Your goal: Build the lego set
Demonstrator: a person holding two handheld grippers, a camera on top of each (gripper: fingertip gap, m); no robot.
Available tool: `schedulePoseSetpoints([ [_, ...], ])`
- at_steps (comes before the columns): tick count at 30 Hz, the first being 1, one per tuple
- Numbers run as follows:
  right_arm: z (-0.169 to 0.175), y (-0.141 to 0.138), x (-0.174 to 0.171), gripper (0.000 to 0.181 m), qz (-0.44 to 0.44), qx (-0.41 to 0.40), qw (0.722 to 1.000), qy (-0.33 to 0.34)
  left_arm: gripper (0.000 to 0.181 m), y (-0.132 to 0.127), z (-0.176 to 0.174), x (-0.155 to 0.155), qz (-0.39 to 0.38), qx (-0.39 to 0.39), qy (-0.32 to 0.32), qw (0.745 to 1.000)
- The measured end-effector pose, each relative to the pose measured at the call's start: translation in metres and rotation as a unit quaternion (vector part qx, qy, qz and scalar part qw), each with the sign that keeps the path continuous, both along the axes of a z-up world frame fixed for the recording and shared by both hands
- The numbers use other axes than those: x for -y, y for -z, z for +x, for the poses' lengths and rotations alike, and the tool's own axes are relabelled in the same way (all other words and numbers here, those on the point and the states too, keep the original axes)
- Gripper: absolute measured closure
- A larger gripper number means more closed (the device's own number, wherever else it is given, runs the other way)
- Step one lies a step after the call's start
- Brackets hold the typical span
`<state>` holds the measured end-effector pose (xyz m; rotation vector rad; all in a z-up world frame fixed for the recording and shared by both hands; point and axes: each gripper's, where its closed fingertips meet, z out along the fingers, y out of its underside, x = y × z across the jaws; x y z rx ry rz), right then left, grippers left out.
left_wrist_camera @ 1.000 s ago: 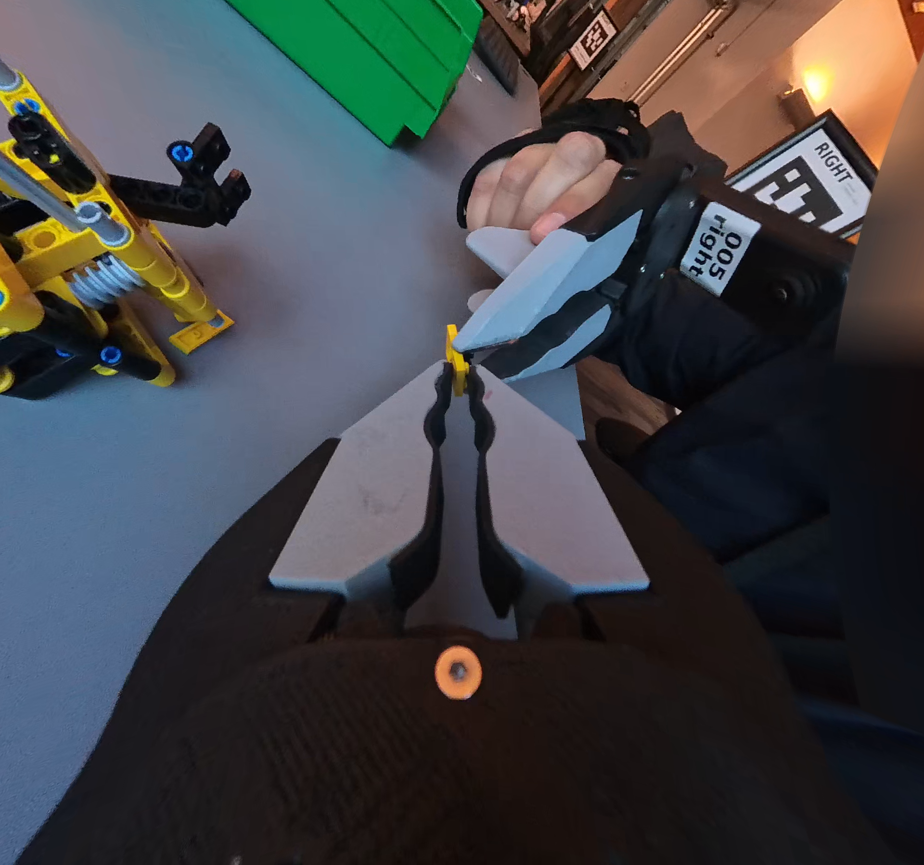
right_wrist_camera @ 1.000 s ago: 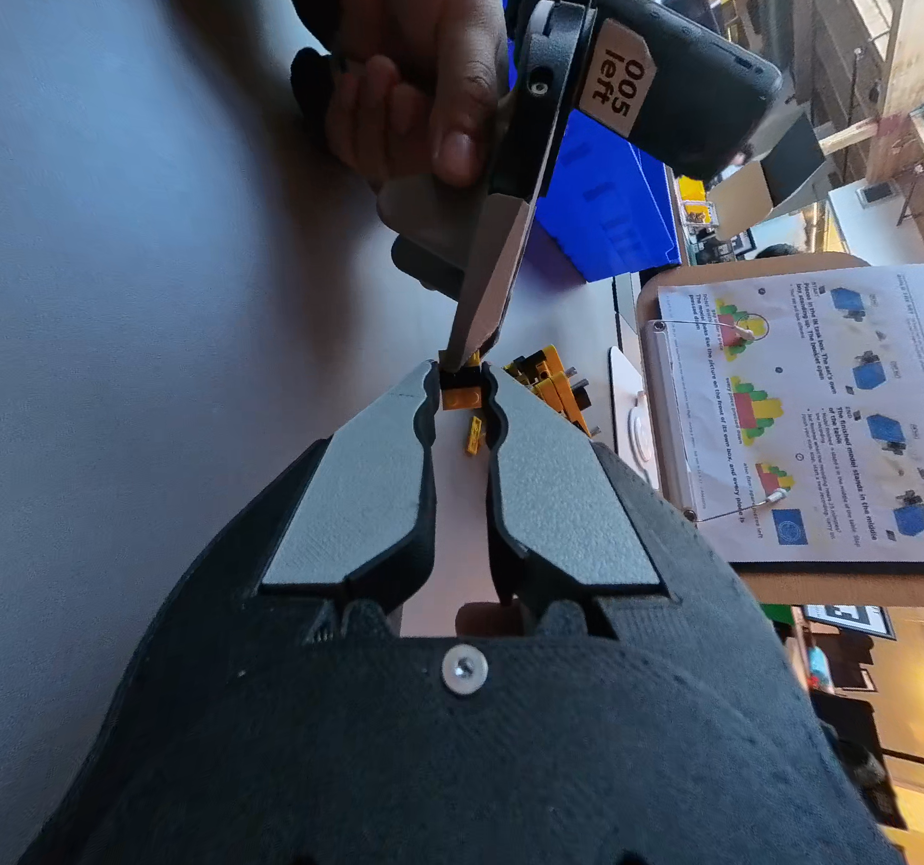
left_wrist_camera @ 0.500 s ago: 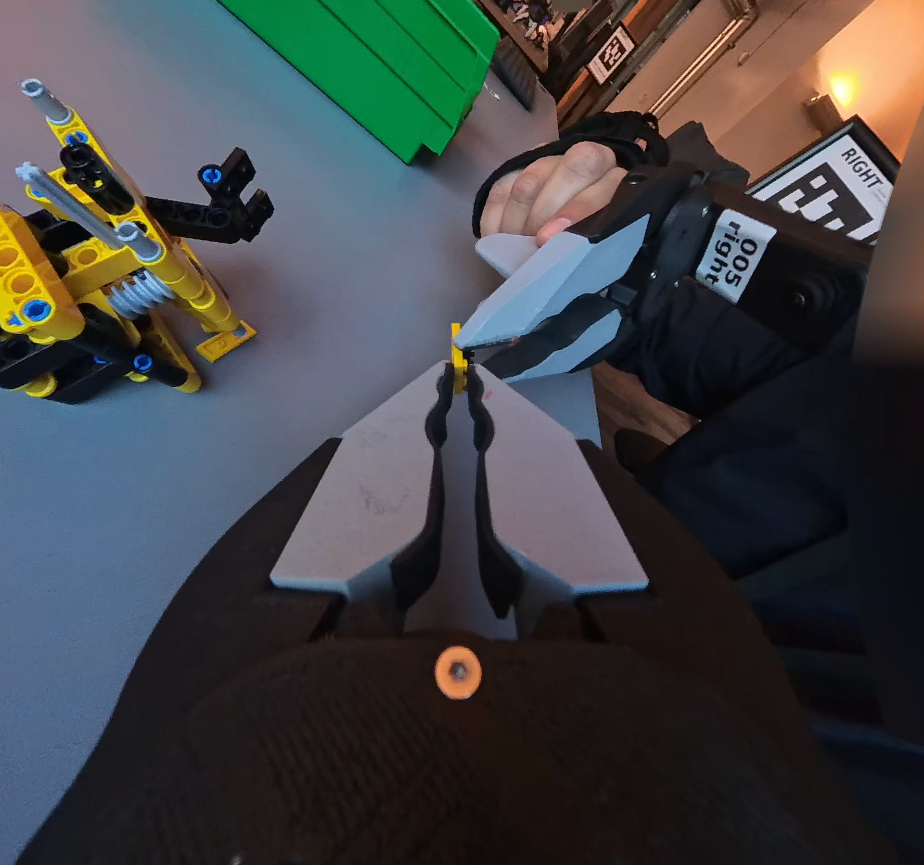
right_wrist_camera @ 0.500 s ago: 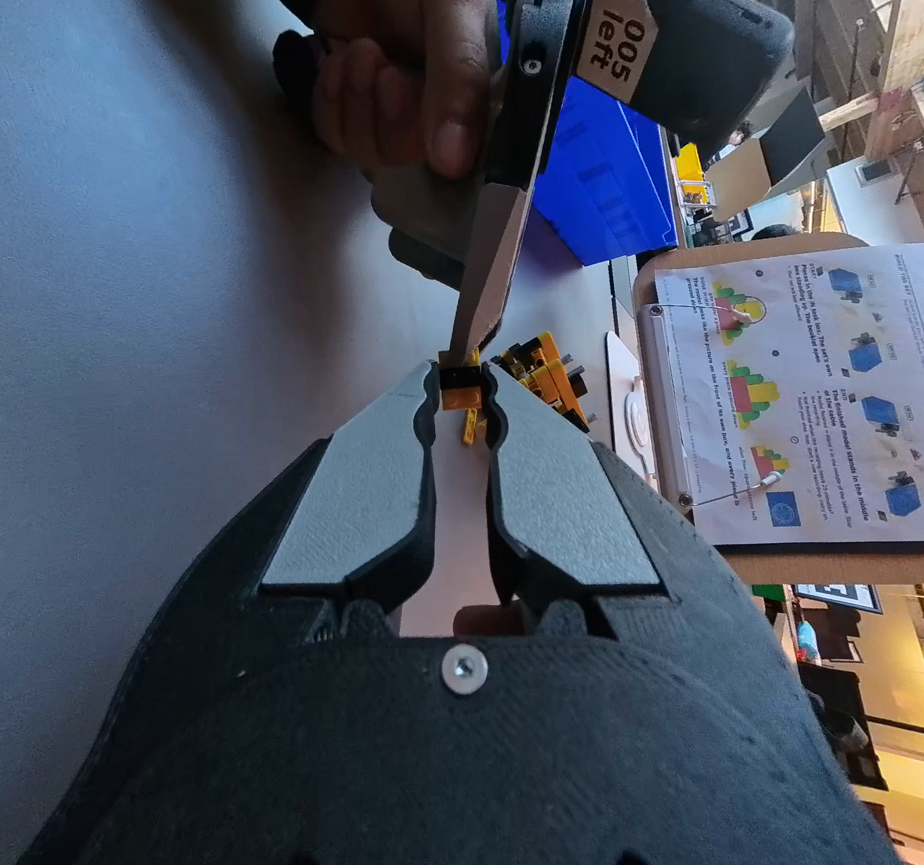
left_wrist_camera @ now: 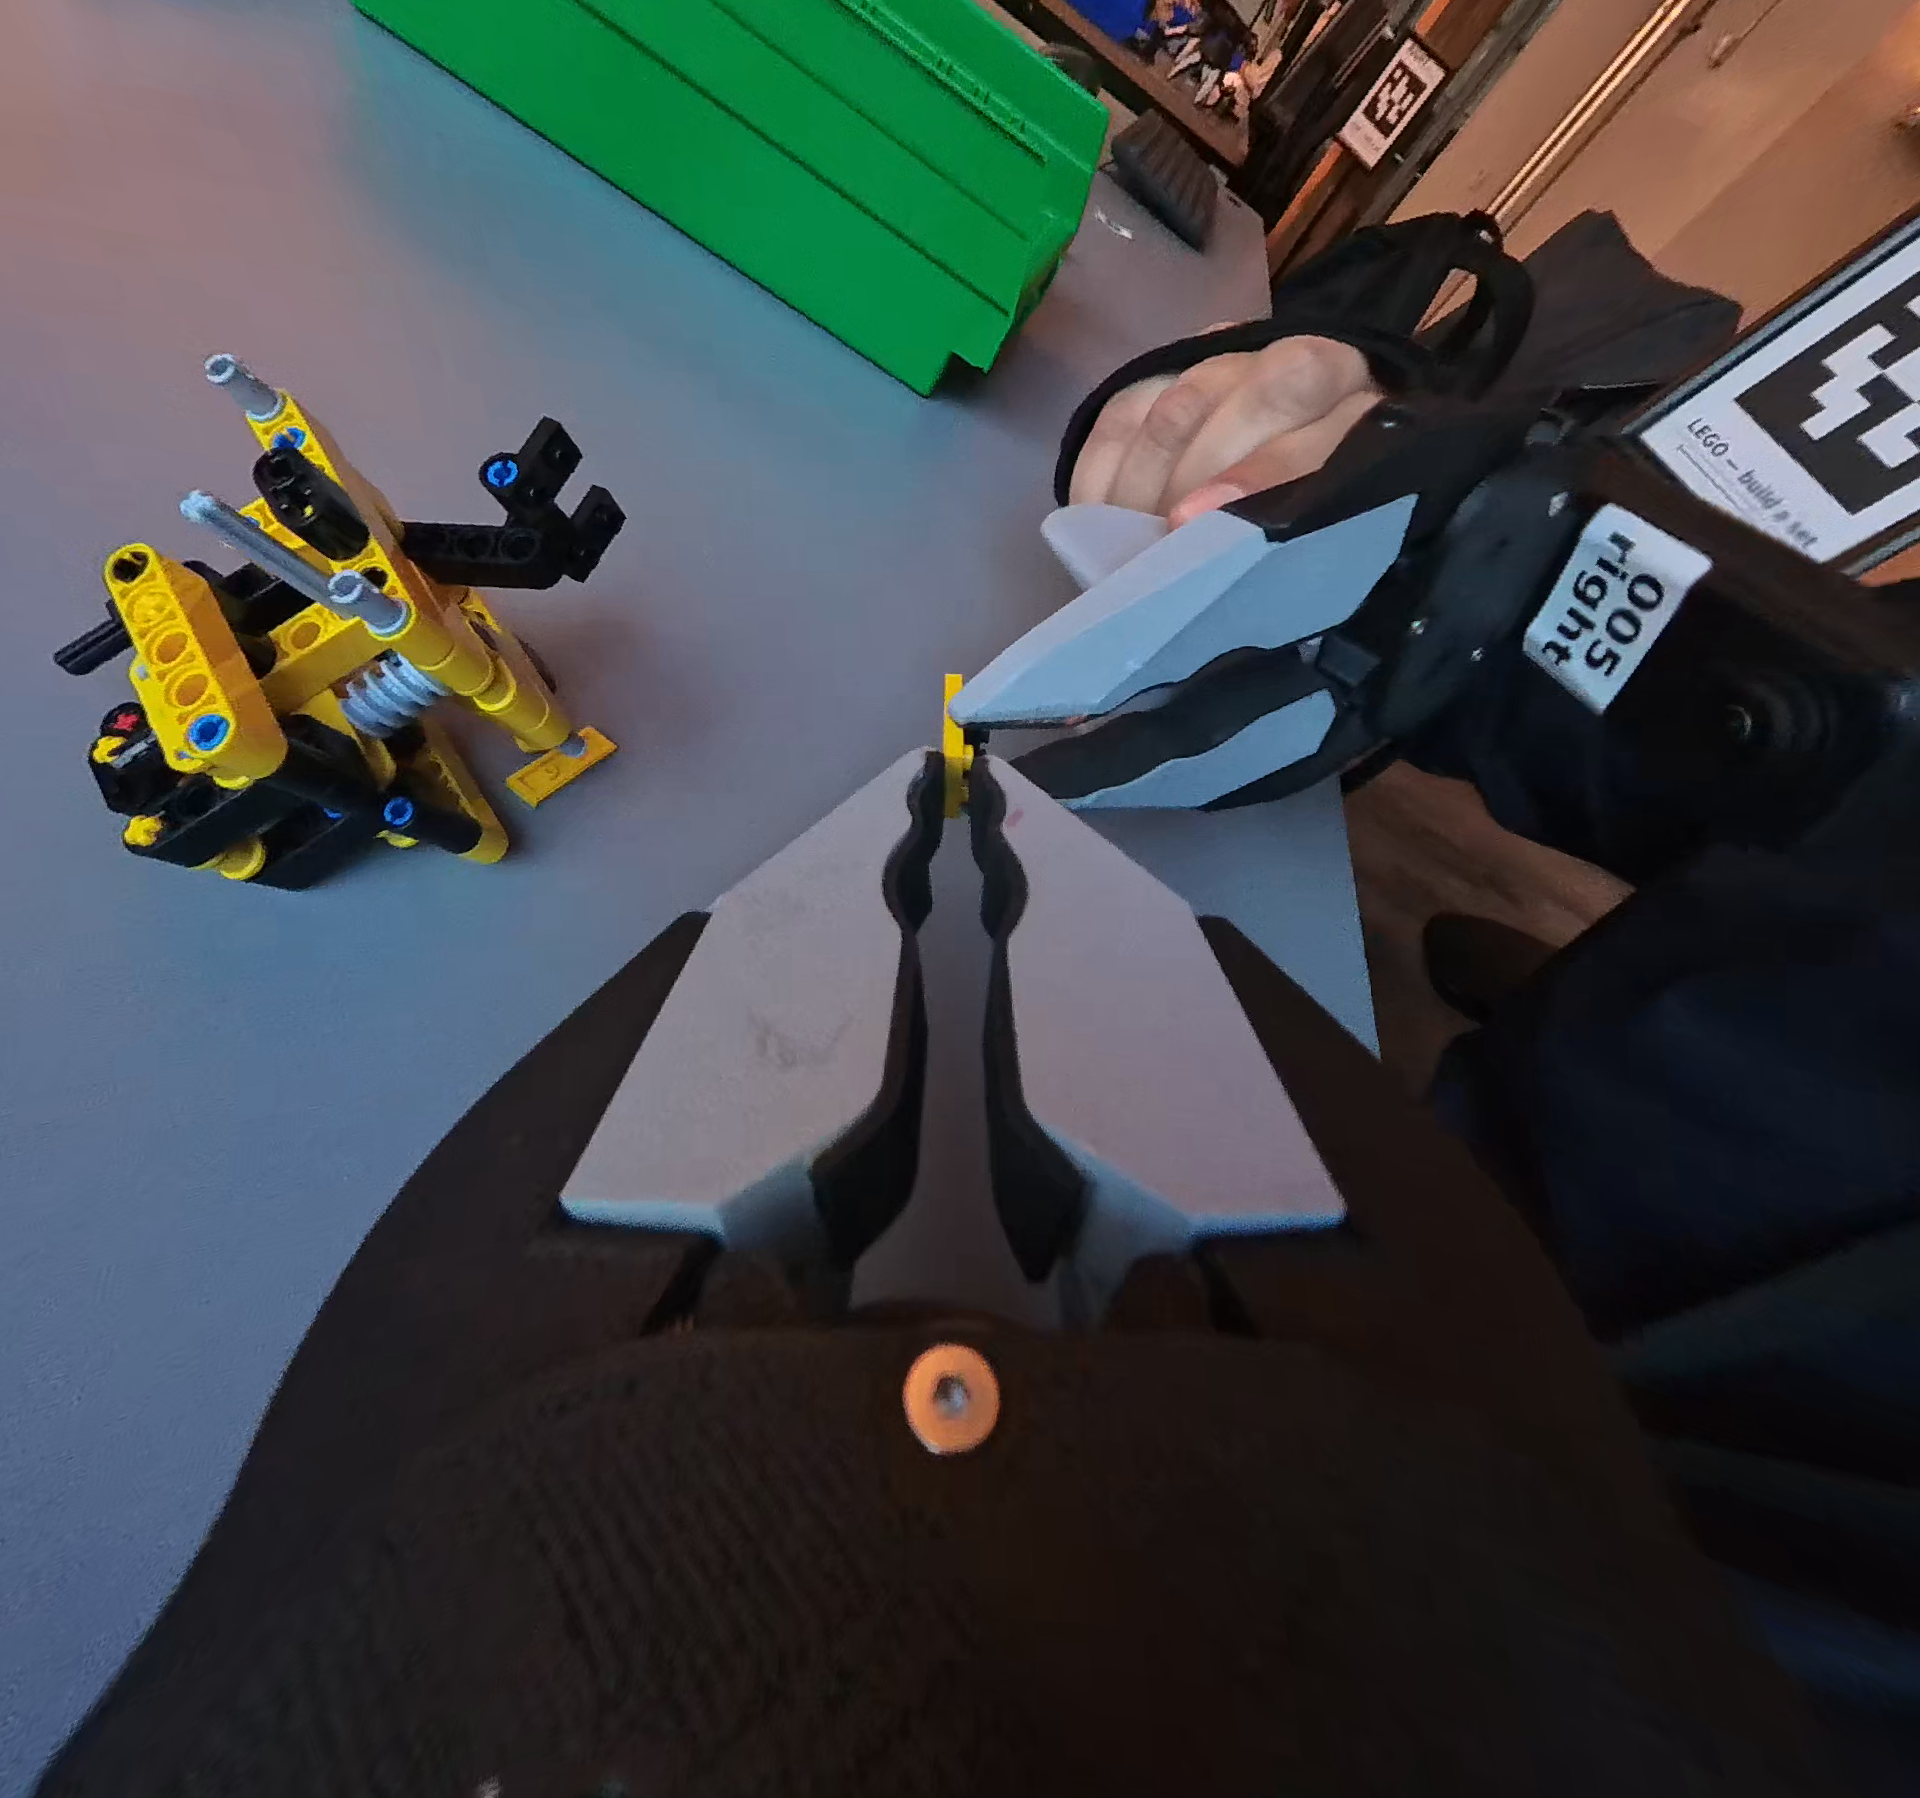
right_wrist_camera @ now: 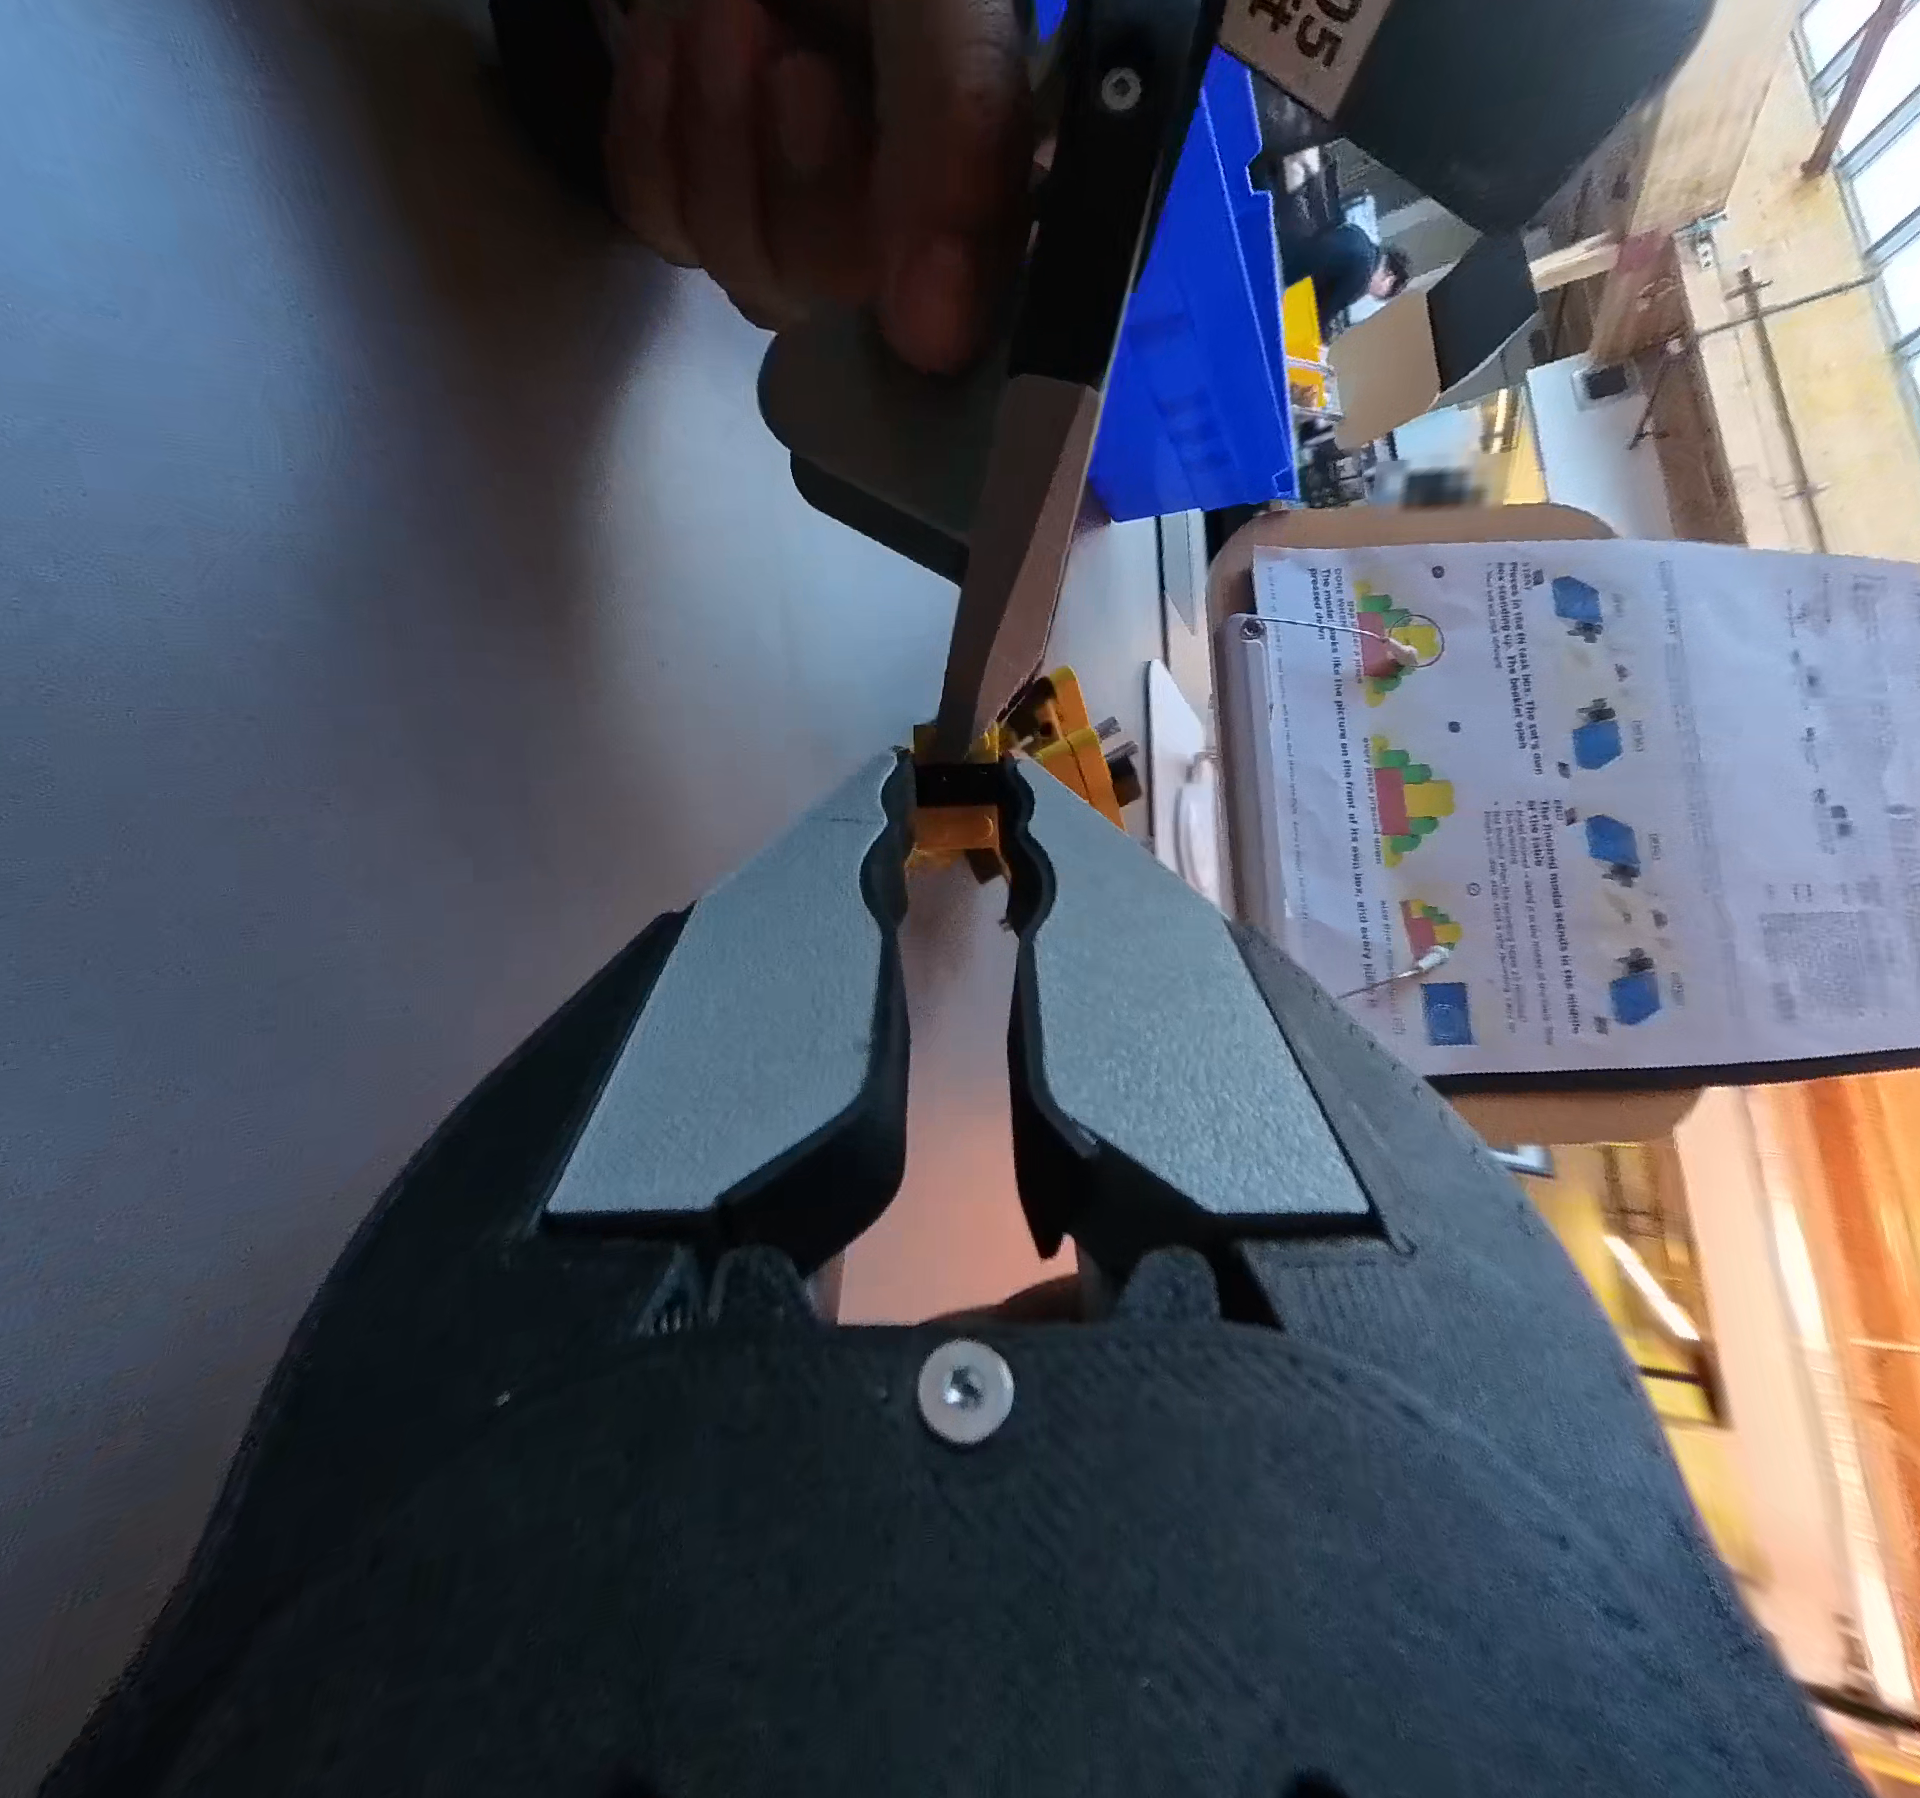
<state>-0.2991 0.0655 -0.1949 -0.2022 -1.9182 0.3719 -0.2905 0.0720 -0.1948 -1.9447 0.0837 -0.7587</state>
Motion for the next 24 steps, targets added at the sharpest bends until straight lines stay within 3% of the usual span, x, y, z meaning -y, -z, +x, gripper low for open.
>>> schedulePoseSetpoints([
  [3,0.0,0.001,0.0,0.168,-0.094,0.043,0.995,-0.011,0.18,0.001,-0.003,-0.001,0.009,-0.039,-0.01,0.999],
  [5,0.004,-0.006,0.007,0.169,-0.191,0.081,0.977,-0.039,0.18,0.009,-0.033,-0.005,0.018,-0.209,-0.077,0.975],
  [6,0.001,-0.011,0.001,0.169,-0.207,0.074,0.975,-0.028,0.18,0.0,-0.034,-0.004,0.036,-0.211,-0.08,0.974],
  [8,-0.006,-0.019,-0.017,0.168,-0.189,0.034,0.981,0.003,0.18,-0.017,-0.019,-0.001,0.045,-0.075,-0.052,0.995],
  [12,-0.006,-0.011,-0.018,0.168,-0.213,0.069,0.975,-0.006,0.18,0.0,-0.027,-0.003,0.02,-0.132,-0.059,0.989],
  [16,-0.005,0.05,-0.037,0.168,-0.217,0.239,0.944,0.065,0.18,0.022,-0.028,-0.004,-0.014,-0.202,-0.05,0.978],
  [18,-0.006,0.059,-0.042,0.168,-0.238,0.262,0.931,0.085,0.18,0.028,-0.024,-0.004,-0.024,-0.222,-0.04,0.974],
  [21,-0.01,0.036,-0.054,0.168,-0.249,0.213,0.939,0.109,0.18,0.026,-0.024,-0.004,-0.014,-0.23,-0.04,0.972],
  [24,-0.001,-0.025,-0.089,0.168,-0.268,0.096,0.946,0.156,0.18,0.02,-0.023,-0.006,0.002,-0.224,-0.039,0.974],
])
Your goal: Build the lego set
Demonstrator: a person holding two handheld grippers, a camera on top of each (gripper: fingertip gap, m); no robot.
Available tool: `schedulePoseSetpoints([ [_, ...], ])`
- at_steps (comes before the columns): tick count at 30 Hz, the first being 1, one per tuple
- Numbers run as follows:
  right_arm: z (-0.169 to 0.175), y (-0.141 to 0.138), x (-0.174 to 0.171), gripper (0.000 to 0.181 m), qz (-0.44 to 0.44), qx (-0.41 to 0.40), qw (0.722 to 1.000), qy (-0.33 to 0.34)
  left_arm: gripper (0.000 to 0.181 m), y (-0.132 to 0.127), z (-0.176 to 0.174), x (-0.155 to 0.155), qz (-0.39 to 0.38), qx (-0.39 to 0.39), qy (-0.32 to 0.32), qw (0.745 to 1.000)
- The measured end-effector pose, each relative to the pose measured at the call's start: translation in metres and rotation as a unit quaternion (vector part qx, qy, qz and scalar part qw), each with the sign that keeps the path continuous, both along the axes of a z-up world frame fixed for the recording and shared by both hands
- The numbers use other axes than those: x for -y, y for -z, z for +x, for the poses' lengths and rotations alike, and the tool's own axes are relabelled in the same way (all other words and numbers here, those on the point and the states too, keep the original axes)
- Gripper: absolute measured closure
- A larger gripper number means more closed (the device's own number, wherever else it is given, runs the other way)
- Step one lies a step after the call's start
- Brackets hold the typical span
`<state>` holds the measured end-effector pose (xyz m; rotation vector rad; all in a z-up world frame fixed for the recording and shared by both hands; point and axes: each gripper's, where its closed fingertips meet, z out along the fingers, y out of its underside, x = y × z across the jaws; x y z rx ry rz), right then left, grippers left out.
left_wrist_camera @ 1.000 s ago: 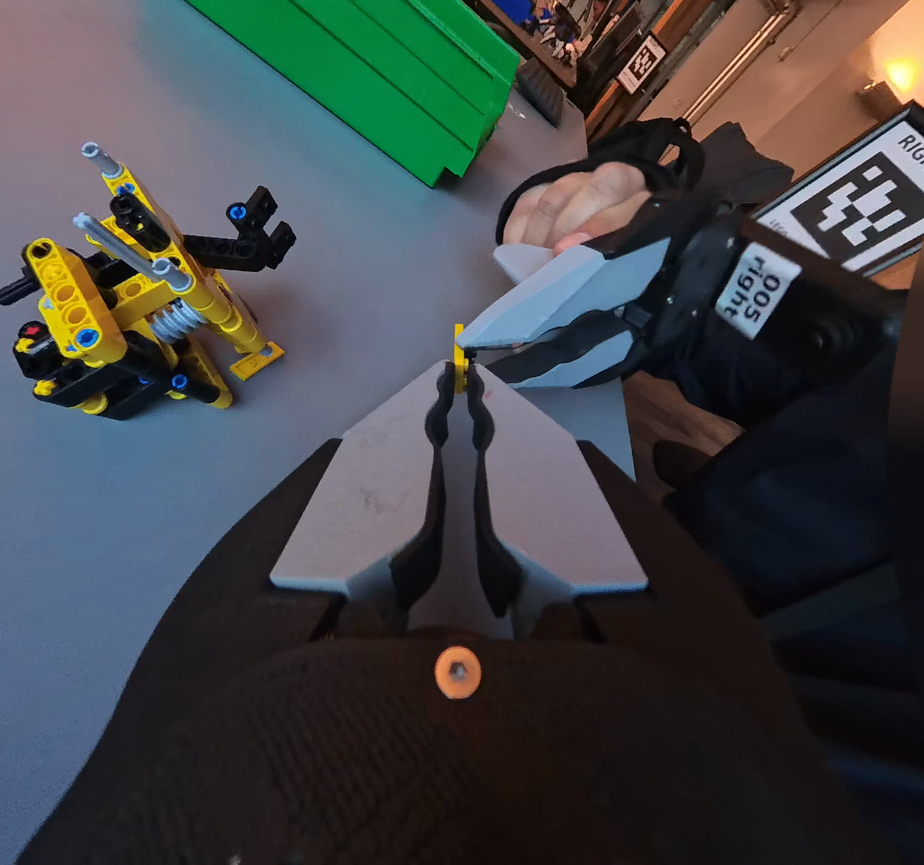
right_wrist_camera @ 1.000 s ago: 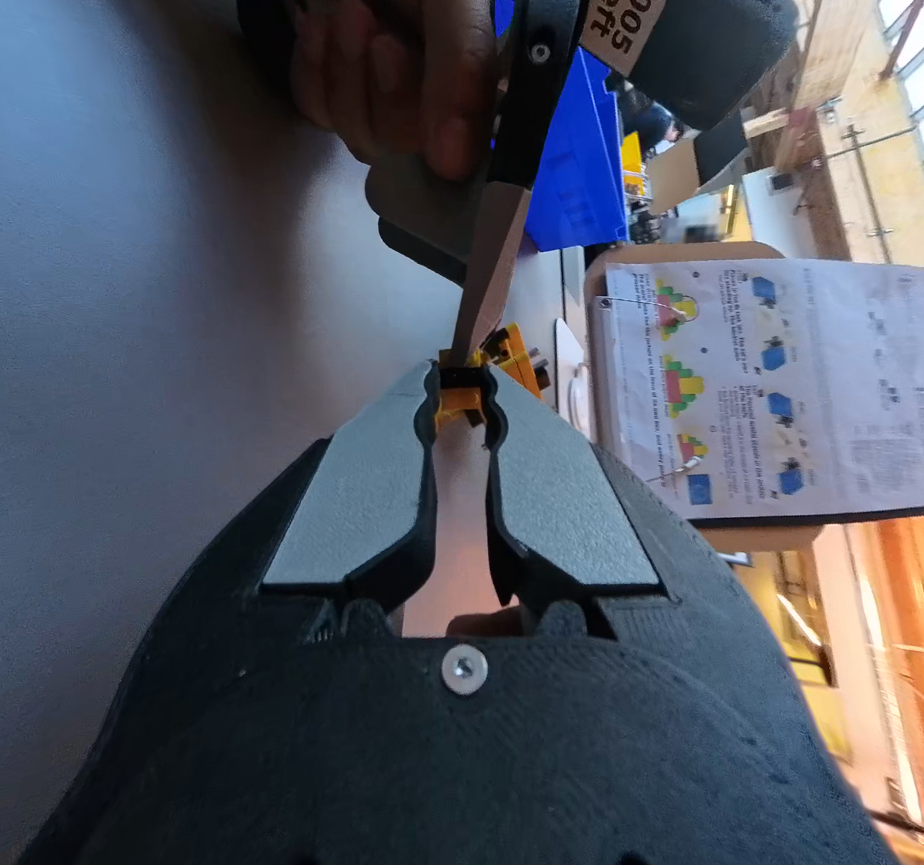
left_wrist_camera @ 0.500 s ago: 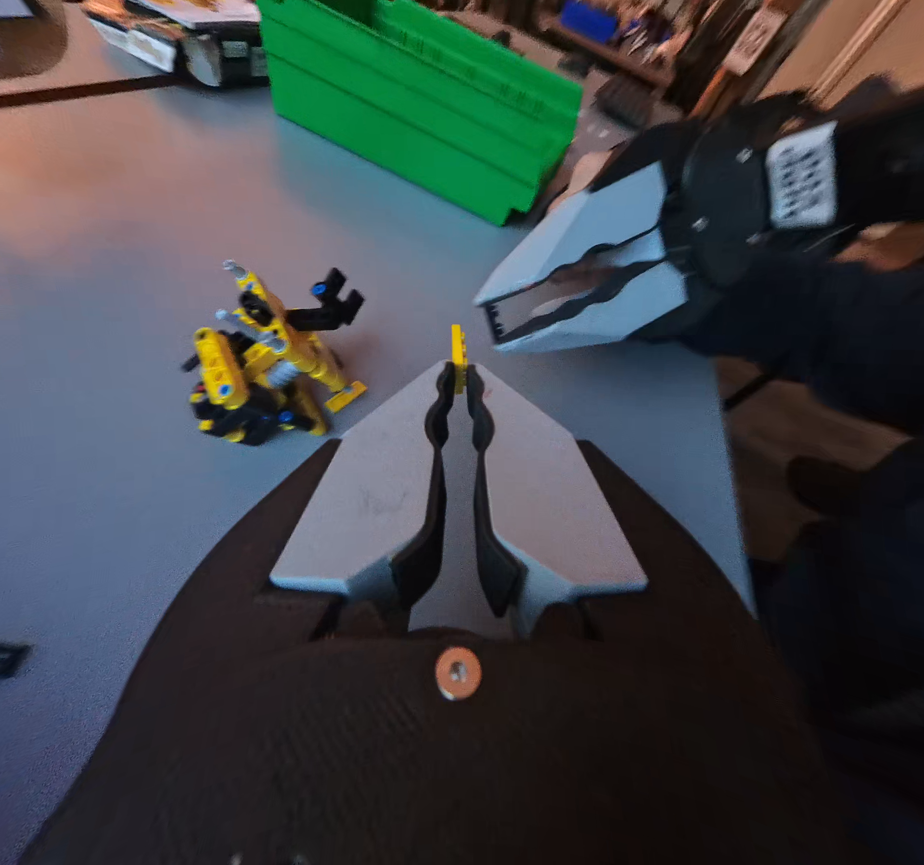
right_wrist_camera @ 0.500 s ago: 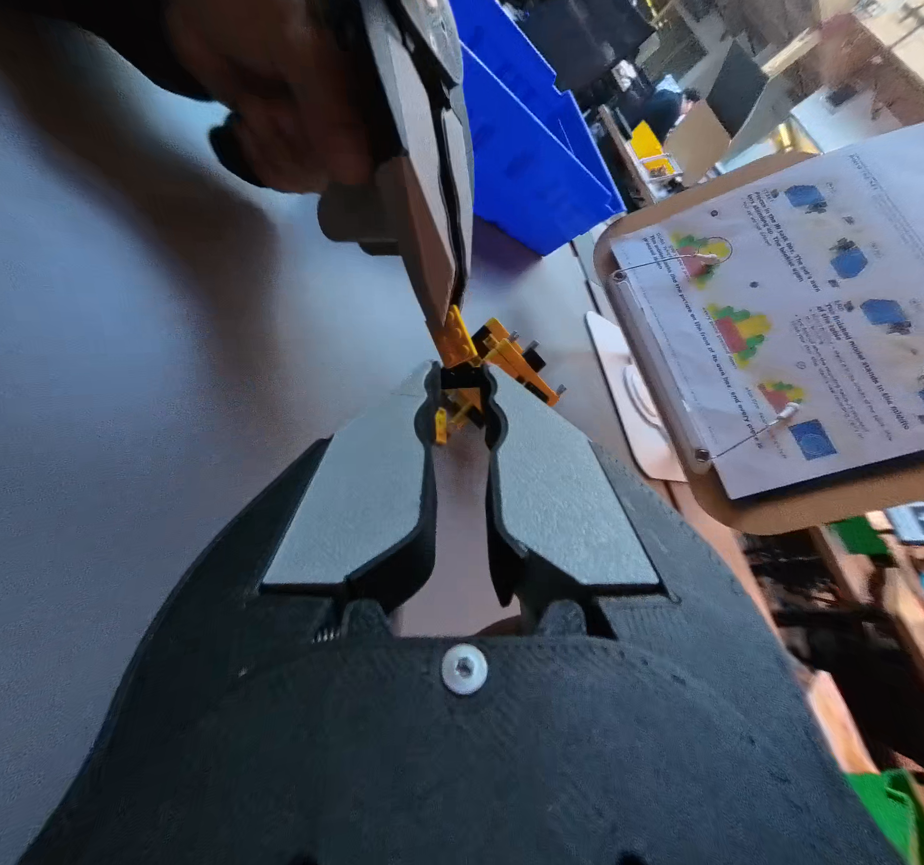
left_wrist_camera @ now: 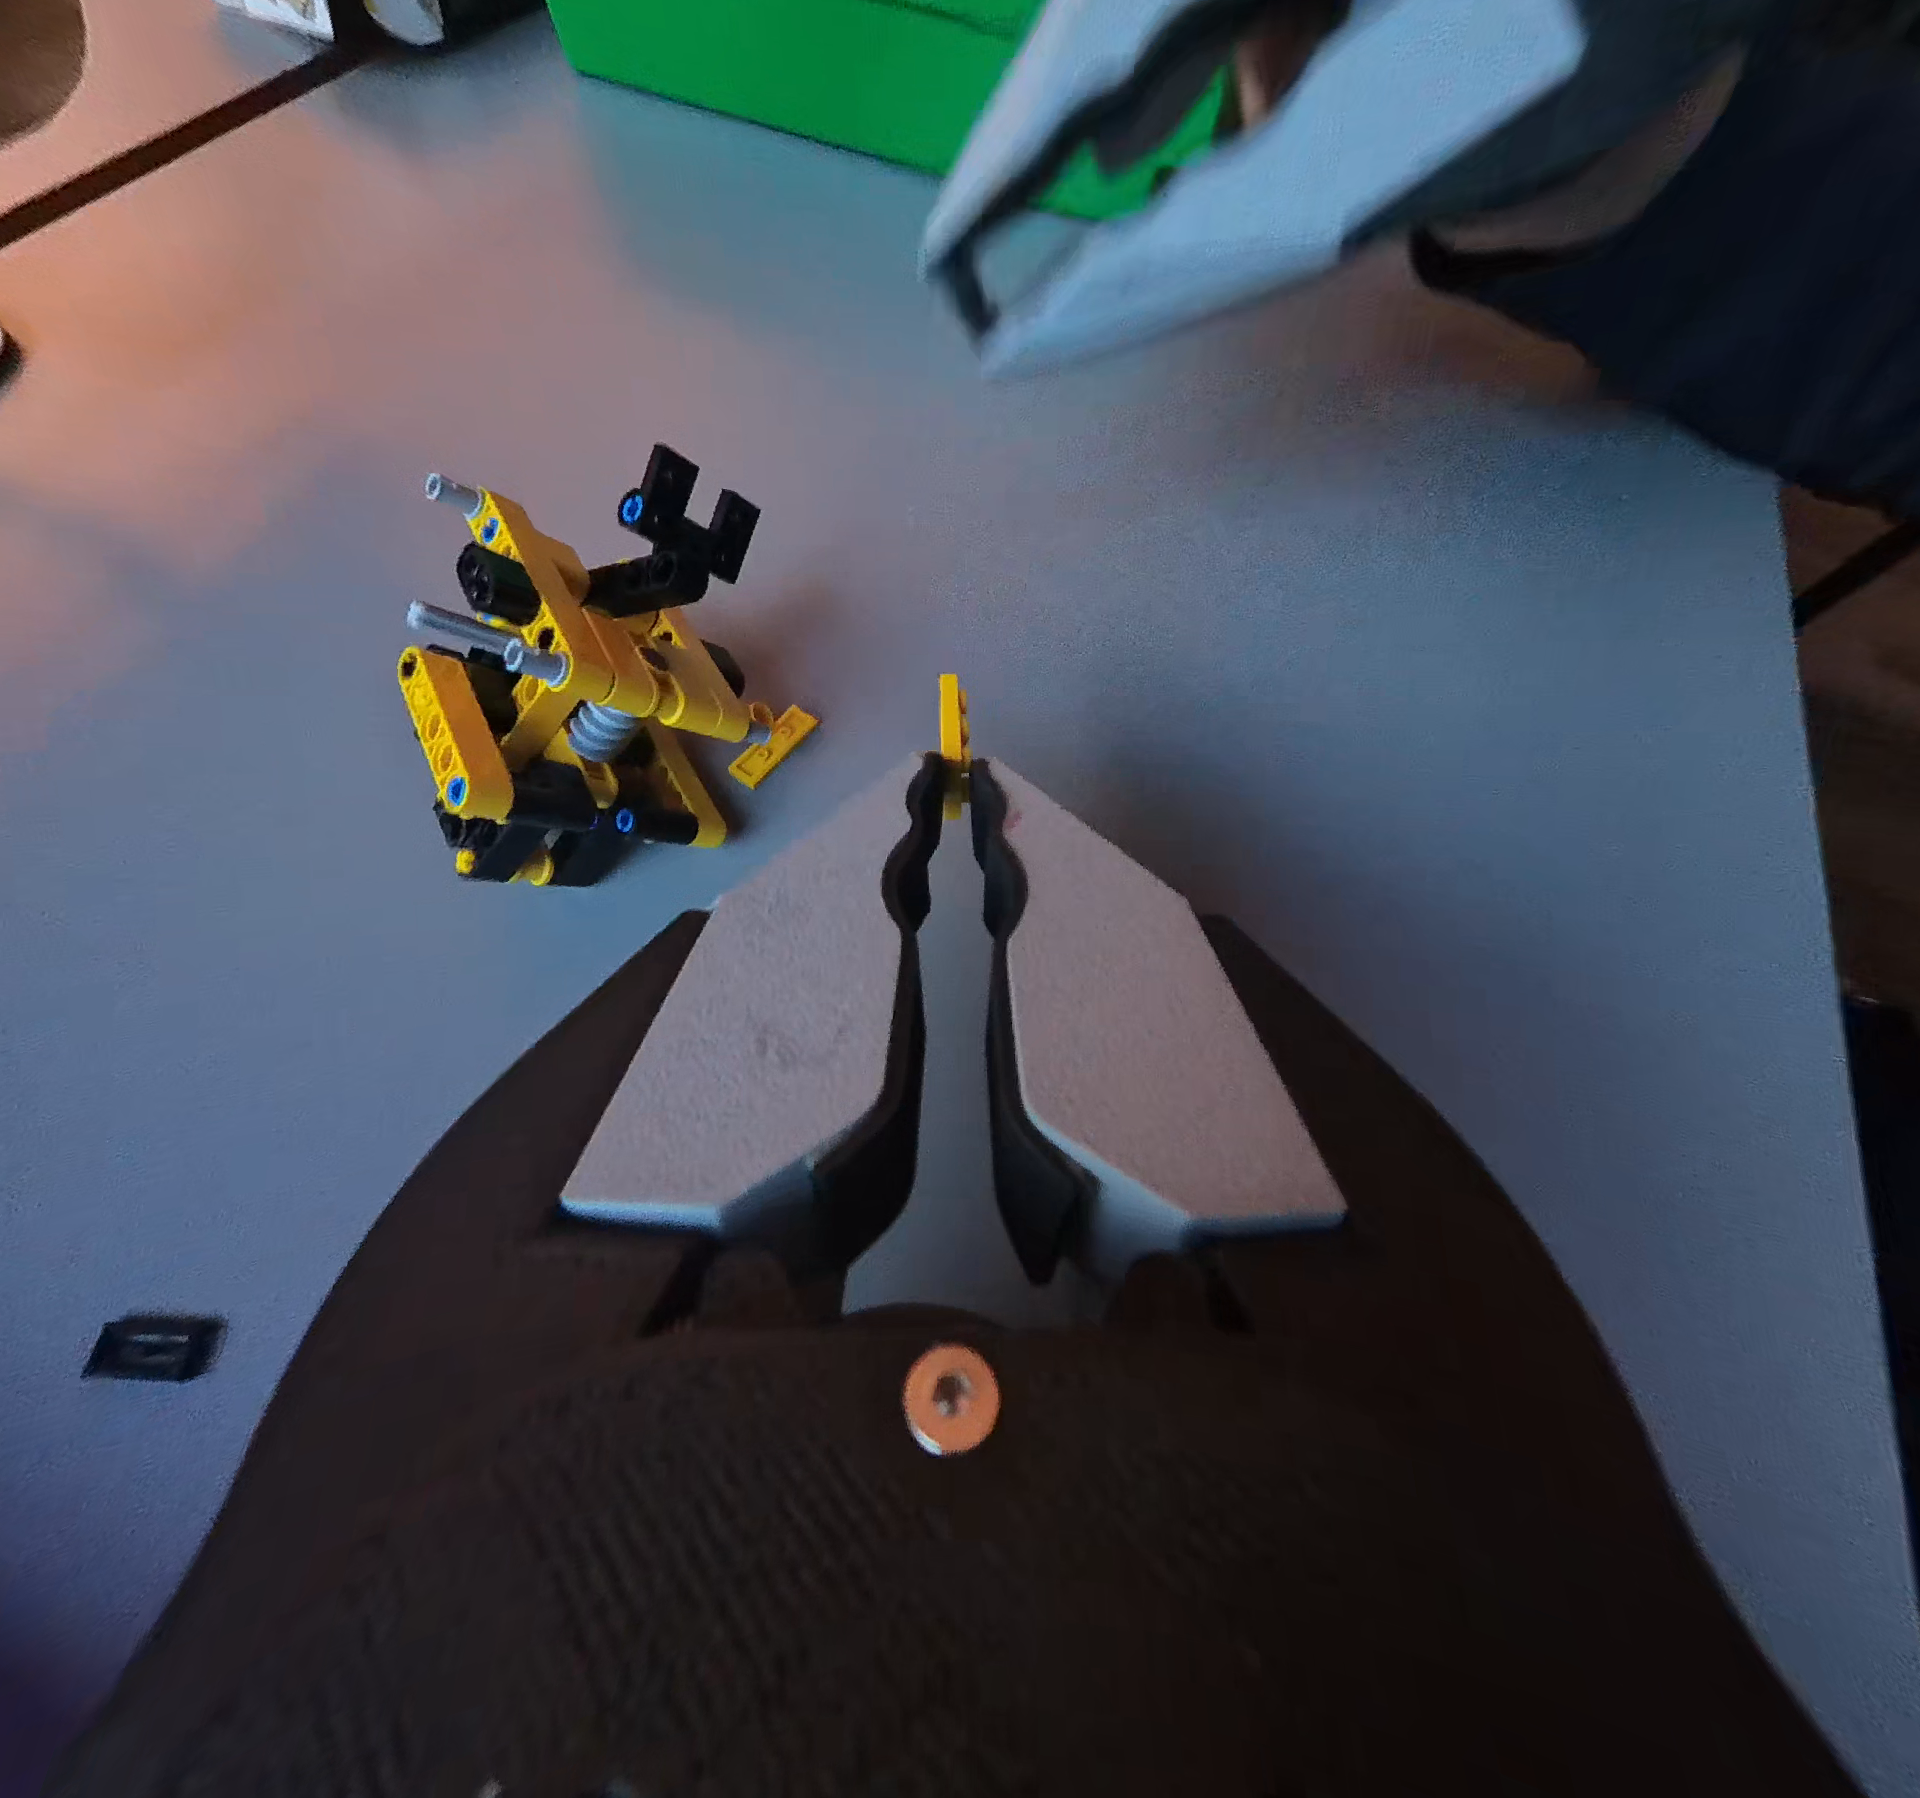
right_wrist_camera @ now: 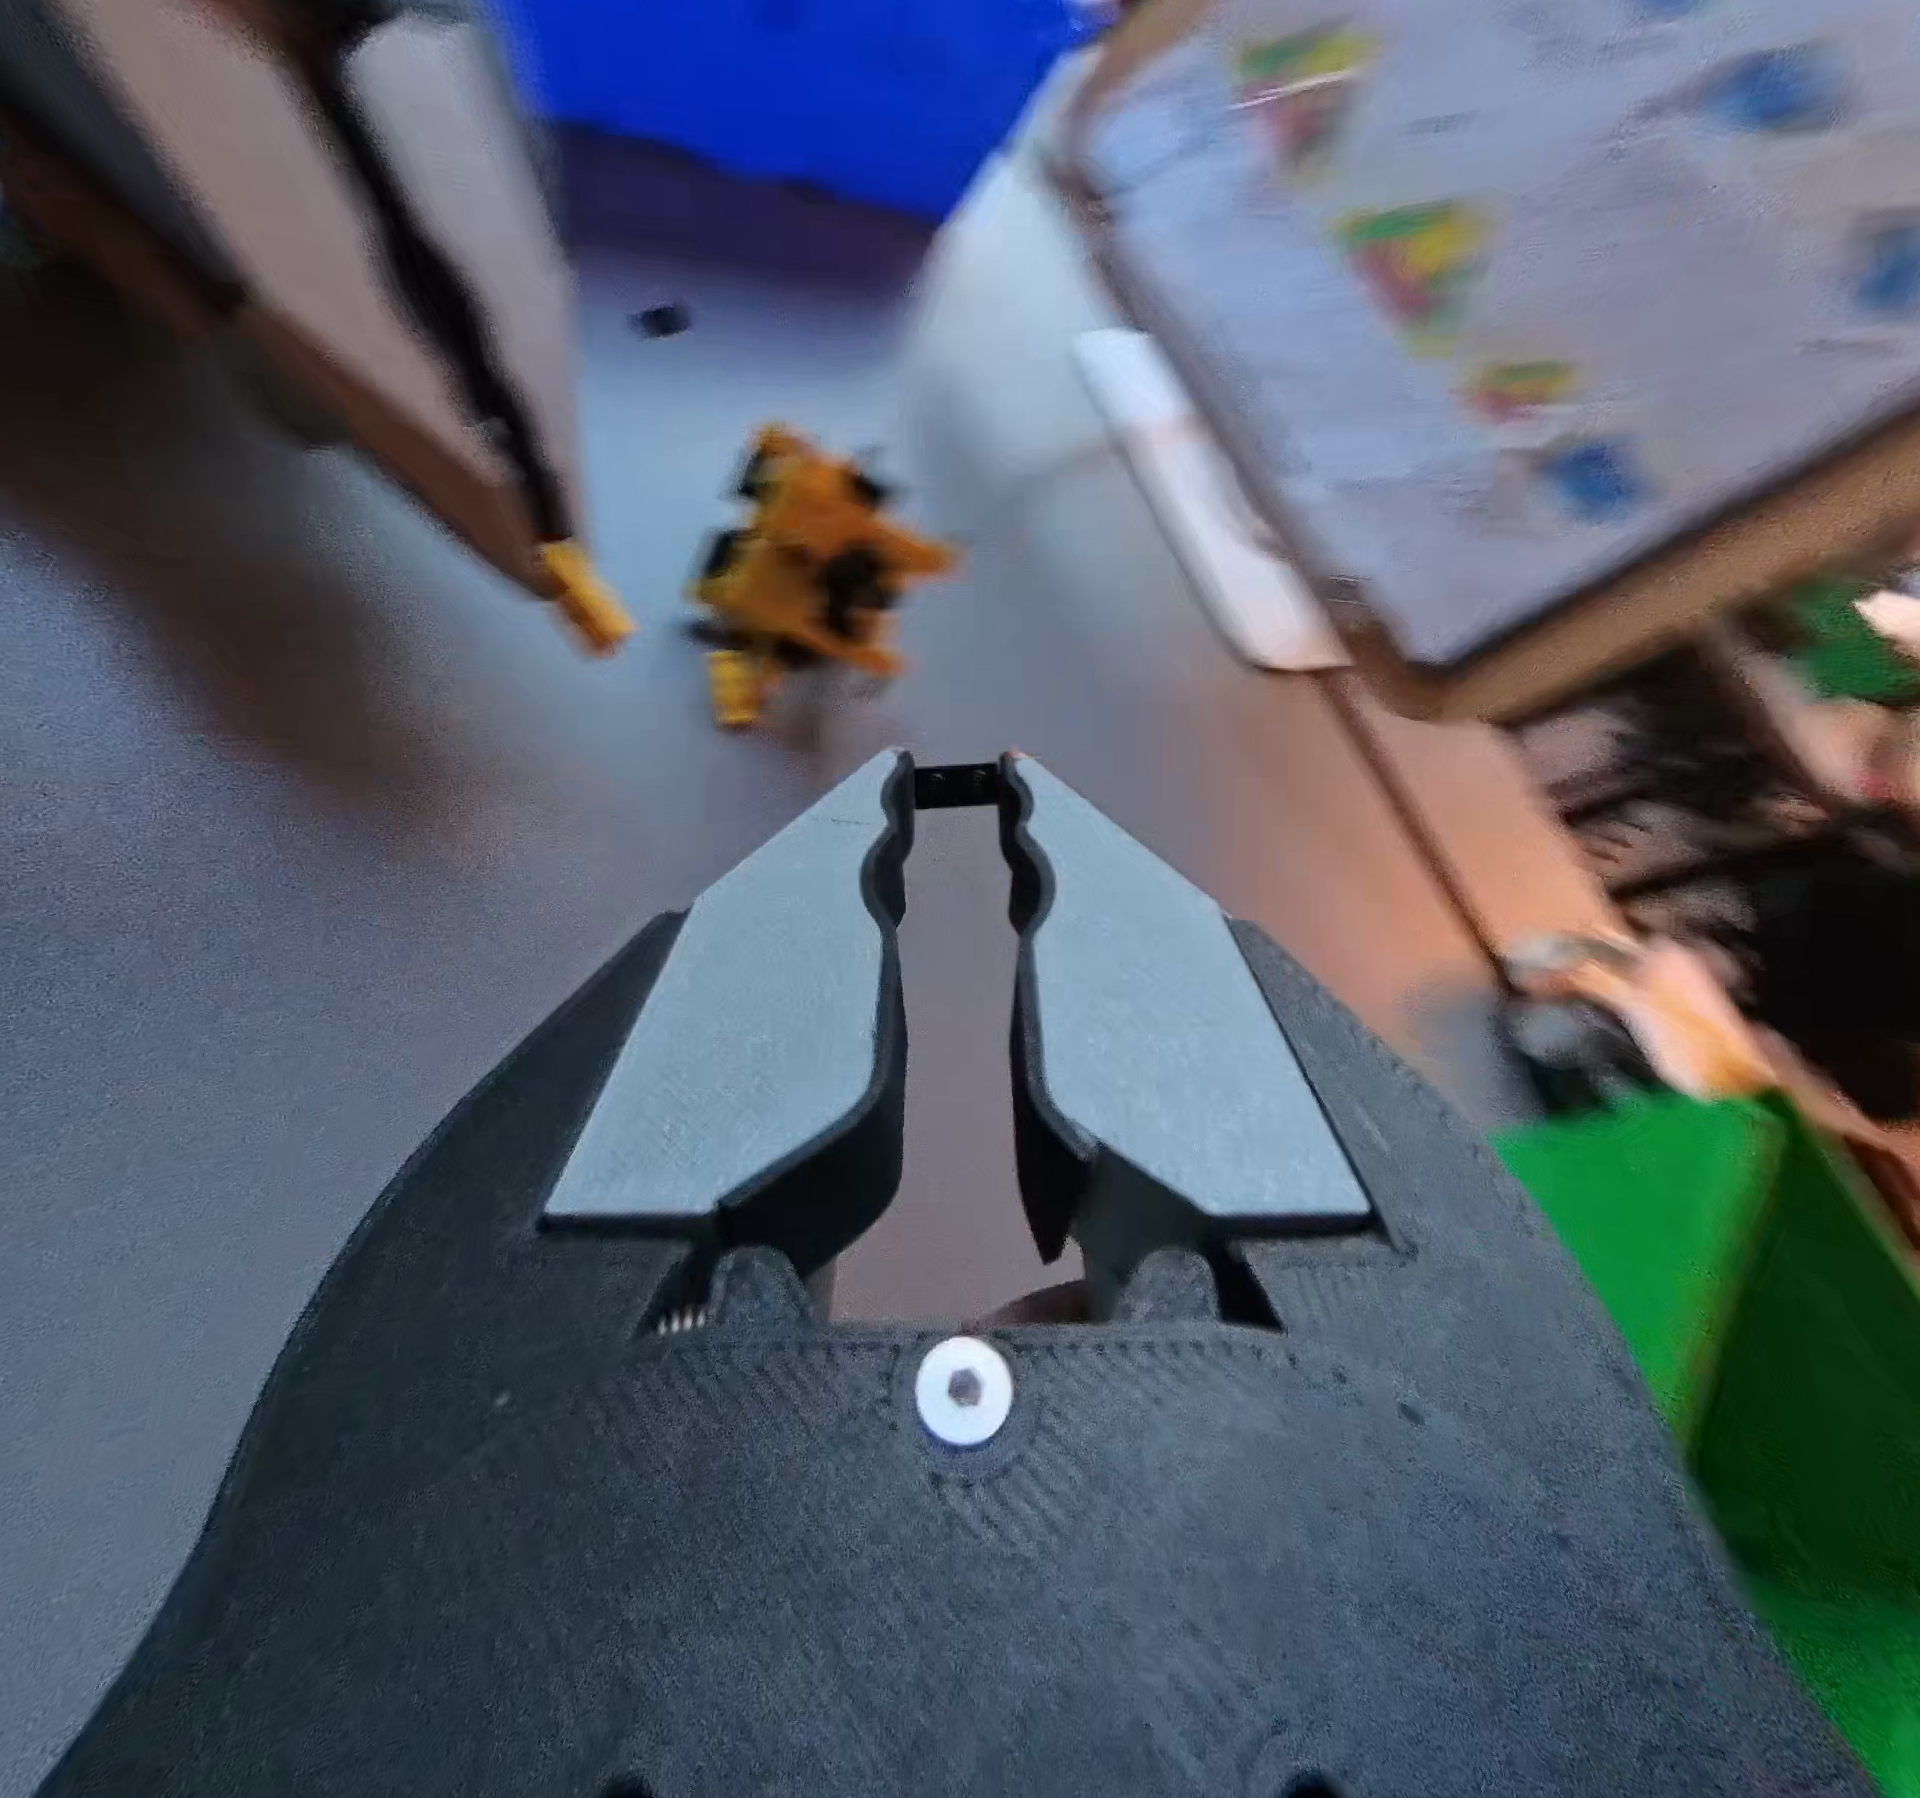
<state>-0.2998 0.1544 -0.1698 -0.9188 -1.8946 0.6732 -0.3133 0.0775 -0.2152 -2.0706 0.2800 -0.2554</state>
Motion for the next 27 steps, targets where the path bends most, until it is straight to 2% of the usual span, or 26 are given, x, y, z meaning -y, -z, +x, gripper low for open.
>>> schedulePoseSetpoints([
  [3,0.033,-0.066,-0.084,0.169,0.001,-0.093,0.983,0.158,0.18,-0.008,0.005,-0.002,0.026,0.006,0.011,1.0],
  [5,0.062,-0.082,-0.149,0.168,-0.033,-0.09,0.958,0.27,0.18,-0.017,0.015,-0.001,0.053,0.026,0.037,0.998],
  [6,0.072,-0.076,-0.175,0.168,-0.059,-0.062,0.947,0.309,0.18,-0.022,0.019,-0.001,0.064,0.038,0.045,0.996],
  [7,0.08,-0.061,-0.197,0.157,-0.084,-0.018,0.937,0.338,0.18,-0.024,0.023,-0.001,0.07,0.047,0.054,0.995],
  [8,0.088,-0.042,-0.215,0.135,-0.103,0.036,0.925,0.365,0.18,-0.026,0.026,0.0,0.075,0.051,0.06,0.994],
  [9,0.095,-0.022,-0.228,0.129,-0.116,0.091,0.91,0.387,0.18,-0.027,0.028,0.0,0.079,0.051,0.064,0.994],
  [10,0.101,-0.01,-0.24,0.131,-0.126,0.12,0.895,0.411,0.18,-0.029,0.03,0.0,0.086,0.049,0.069,0.993],
  [11,0.104,-0.008,-0.248,0.131,-0.138,0.117,0.886,0.426,0.18,-0.032,0.031,0.0,0.096,0.048,0.075,0.991],
  [13,0.096,-0.022,-0.241,0.128,-0.179,0.064,0.894,0.406,0.18,-0.038,0.034,0.002,0.12,0.043,0.088,0.988],
  [16,0.092,-0.039,-0.231,0.145,-0.19,0.02,0.9,0.391,0.18,-0.047,0.035,0.002,0.16,0.03,0.097,0.982],
  [19,0.1,-0.013,-0.24,0.143,-0.21,0.096,0.883,0.409,0.18,-0.052,0.034,0.001,0.183,0.016,0.092,0.979],
  [21,0.096,-0.003,-0.228,0.141,-0.267,0.125,0.88,0.373,0.179,-0.05,0.033,0.001,0.18,0.006,0.091,0.98],
  [22,0.097,-0.002,-0.226,0.141,-0.261,0.128,0.884,0.366,0.18,-0.049,0.033,0.001,0.176,0.0,0.089,0.98],
  [23,0.103,-0.008,-0.236,0.14,-0.219,0.108,0.887,0.391,0.18,-0.048,0.032,0.0,0.175,-0.006,0.087,0.981],
  [24,0.109,-0.023,-0.246,0.139,-0.192,0.062,0.889,0.41,0.18,-0.047,0.032,0.0,0.174,-0.01,0.086,0.981],
  [25,0.109,-0.038,-0.24,0.139,-0.219,0.015,0.893,0.394,0.18,-0.046,0.032,0.0,0.172,-0.014,0.087,0.981],
  [26,0.105,-0.048,-0.223,0.144,-0.283,-0.014,0.893,0.35,0.18,-0.045,0.031,0.0,0.17,-0.017,0.084,0.982],
  [27,0.101,-0.048,-0.203,0.159,-0.337,-0.009,0.89,0.305,0.18,-0.044,0.03,-0.001,0.168,-0.021,0.08,0.982],
])
